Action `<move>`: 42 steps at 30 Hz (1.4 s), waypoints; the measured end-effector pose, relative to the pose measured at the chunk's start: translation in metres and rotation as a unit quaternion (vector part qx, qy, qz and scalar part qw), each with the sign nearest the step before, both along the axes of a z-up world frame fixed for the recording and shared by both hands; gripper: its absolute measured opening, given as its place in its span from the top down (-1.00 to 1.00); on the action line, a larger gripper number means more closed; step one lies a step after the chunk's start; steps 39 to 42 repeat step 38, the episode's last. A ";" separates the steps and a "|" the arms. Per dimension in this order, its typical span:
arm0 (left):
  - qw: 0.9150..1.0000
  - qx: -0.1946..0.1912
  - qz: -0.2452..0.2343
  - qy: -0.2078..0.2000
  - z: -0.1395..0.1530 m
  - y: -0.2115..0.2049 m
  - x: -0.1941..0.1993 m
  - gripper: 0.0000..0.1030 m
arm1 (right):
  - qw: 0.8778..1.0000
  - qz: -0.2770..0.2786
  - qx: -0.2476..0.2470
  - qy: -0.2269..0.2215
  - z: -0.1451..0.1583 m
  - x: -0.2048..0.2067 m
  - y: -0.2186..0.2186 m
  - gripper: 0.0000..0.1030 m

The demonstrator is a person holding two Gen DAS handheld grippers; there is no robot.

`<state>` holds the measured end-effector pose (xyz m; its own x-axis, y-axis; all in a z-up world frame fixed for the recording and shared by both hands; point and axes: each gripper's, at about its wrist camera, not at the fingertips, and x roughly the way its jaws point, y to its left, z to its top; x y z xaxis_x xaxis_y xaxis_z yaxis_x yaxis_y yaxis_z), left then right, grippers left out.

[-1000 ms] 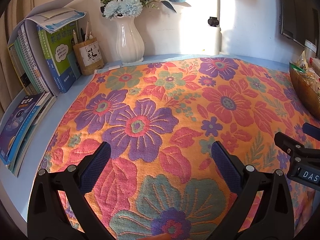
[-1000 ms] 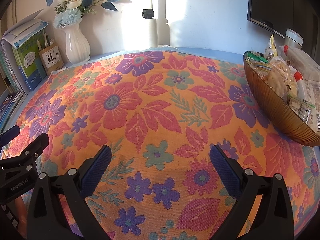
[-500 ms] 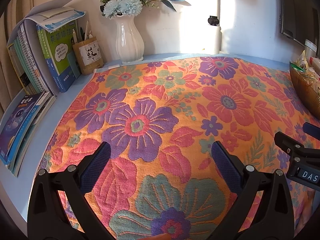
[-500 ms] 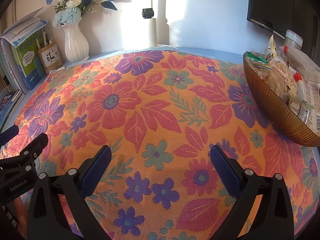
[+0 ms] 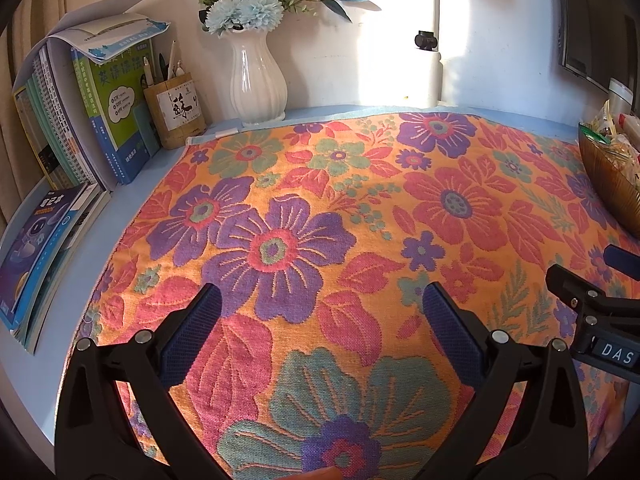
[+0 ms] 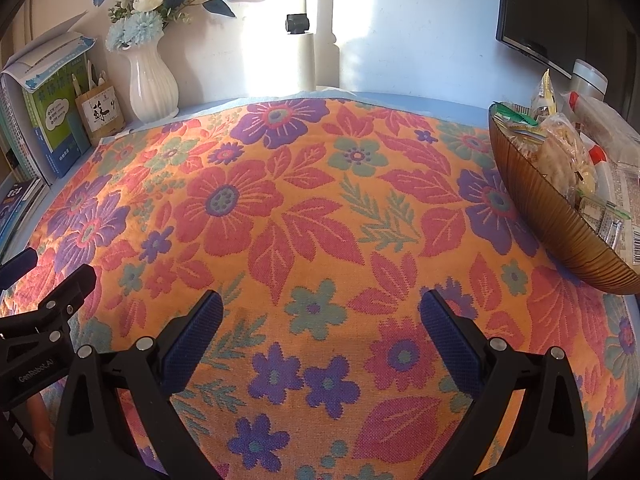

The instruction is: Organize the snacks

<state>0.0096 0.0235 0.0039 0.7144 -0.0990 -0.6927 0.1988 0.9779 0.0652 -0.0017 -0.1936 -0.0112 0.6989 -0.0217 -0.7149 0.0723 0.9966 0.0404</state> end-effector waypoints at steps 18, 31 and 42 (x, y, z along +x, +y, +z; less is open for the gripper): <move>1.000 0.005 0.001 -0.002 0.000 0.000 0.000 -0.94 | 1.000 -0.001 0.000 0.001 -0.001 0.000 0.001 -0.91; 1.000 0.013 -0.002 -0.019 0.005 -0.002 -0.006 -0.94 | 1.000 0.000 0.000 0.001 -0.001 0.001 0.000 -0.91; 1.000 0.010 -0.006 -0.001 0.001 -0.001 -0.001 -0.94 | 1.000 0.000 0.000 0.001 0.000 0.001 0.000 -0.91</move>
